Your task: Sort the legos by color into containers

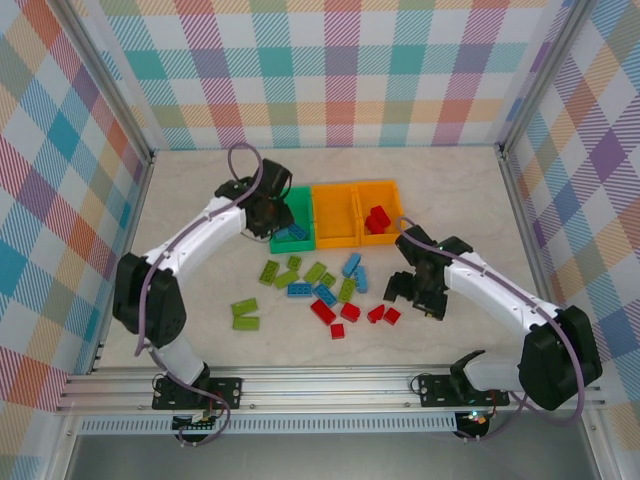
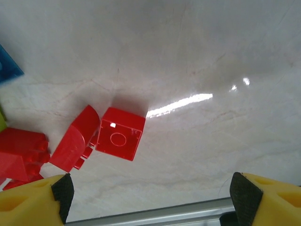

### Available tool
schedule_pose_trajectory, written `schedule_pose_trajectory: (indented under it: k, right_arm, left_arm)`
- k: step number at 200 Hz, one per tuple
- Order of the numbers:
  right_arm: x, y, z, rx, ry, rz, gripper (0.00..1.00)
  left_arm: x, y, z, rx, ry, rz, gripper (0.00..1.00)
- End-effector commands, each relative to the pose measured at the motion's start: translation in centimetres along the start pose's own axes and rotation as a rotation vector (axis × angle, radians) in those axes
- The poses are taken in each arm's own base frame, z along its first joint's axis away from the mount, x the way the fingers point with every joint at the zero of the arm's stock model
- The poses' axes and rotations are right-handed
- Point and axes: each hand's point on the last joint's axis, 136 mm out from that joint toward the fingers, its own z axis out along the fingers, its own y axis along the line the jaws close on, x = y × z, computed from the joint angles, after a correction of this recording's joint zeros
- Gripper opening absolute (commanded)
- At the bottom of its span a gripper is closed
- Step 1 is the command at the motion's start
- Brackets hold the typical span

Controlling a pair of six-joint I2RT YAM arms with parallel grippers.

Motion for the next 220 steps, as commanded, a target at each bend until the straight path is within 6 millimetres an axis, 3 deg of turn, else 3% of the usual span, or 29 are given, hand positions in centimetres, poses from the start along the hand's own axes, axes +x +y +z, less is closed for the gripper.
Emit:
schedule_pose_trajectory:
  k: [1,49,82,125,180,220]
  right_arm:
    - [1.9,0.9,1.6,-0.054,0.089,0.092,0.87]
    - [1.7,1.0,3.1,-0.002,0.076,0.152,0.85]
    - [1.6,0.5,3.7,0.007,0.060,0.201,0.84]
    - [1.4,1.9,5.2,-0.005,0.110,0.189,0.74]
    - [1.3,1.8,6.3,0.024,0.120,0.207,0.71]
    - [0.8,1.3,6.7,0.062,0.100,0.199,0.52]
  left_arm:
    - [-2.2,-0.5,2.1,-0.038,-0.007,0.074,0.38]
    - [-4.1,-3.1,5.7,-0.006,0.022,0.088,0.39]
    - [-4.5,-3.7,6.5,0.000,0.028,0.099,0.40]
    - [-5.2,-4.5,7.7,0.005,0.046,0.107,0.49]
    - [-4.8,-4.3,6.0,0.035,0.042,0.113,0.72]
    - [-4.9,-4.1,3.2,0.069,0.005,0.118,0.73]
